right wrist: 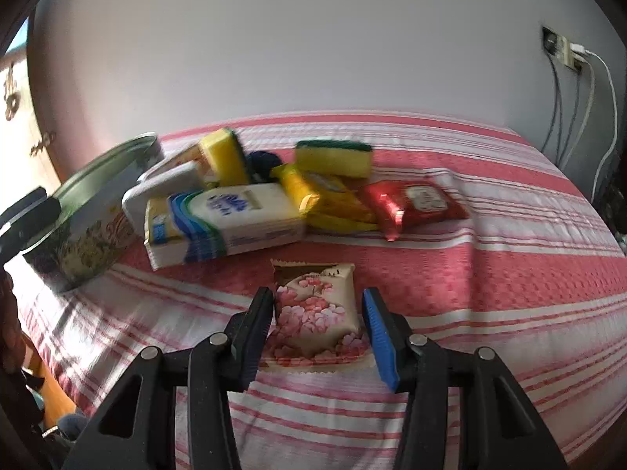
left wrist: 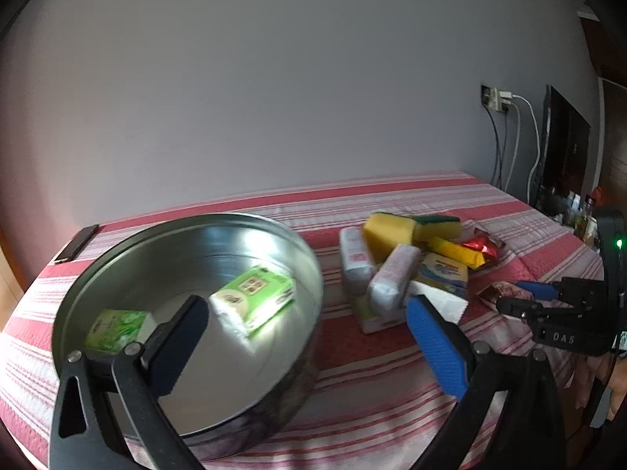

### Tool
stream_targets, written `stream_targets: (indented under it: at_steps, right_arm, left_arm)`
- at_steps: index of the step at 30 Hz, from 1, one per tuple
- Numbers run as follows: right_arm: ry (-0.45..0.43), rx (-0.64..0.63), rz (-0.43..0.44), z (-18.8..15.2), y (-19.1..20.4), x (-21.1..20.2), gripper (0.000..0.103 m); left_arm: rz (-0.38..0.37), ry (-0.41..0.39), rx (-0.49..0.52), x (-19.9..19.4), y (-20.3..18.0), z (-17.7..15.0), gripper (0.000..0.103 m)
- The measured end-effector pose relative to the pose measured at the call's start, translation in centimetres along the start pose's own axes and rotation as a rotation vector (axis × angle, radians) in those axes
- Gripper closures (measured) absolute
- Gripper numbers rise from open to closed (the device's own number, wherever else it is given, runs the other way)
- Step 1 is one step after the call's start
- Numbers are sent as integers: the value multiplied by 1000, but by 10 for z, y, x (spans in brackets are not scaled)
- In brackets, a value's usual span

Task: Organize objects
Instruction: 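Grasp the pink floral pastry packet with the right gripper, then move the left gripper to the white paper-wrapped bar beside the sponge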

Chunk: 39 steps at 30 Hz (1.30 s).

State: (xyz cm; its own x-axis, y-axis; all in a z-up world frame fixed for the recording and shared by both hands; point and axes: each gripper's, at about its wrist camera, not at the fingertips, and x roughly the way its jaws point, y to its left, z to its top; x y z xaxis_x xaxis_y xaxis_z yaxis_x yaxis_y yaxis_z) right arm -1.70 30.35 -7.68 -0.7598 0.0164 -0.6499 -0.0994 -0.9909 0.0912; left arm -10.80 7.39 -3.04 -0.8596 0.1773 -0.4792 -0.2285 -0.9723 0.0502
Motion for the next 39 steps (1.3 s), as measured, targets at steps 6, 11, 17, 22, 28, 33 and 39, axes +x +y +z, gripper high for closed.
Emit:
stream_targets:
  at_steps: [6,11,17,22,28,33,39]
  right_arm:
    - [-42,48,-12,-1,-17,0,59]
    - [-36,56,-16,-5,-26,1,59]
    - [-33,48,-9,-7,-26,-1,59]
    - [-34,48,-8,-8,-26,-2,59]
    - [-33,46,-12,-9,-26,-1,59]
    - [-33,42,-18,-10,-26,-2,59]
    - [-34,39,-27,-10,-25,-2,59]
  left_arm:
    - [-30,7,51,14,-27,4,1]
    - [-61,27,98,28,-44,3,13]
    - [-125,90,79,48,-48,3,31]
    - [-201,97,143,47,-62,-2,31]
    - [-279,106,158,46,-66,-3,34]
    - [-287,155,108,61,-55,3,39]
    - [-262,221,73,75,-54,4,51]
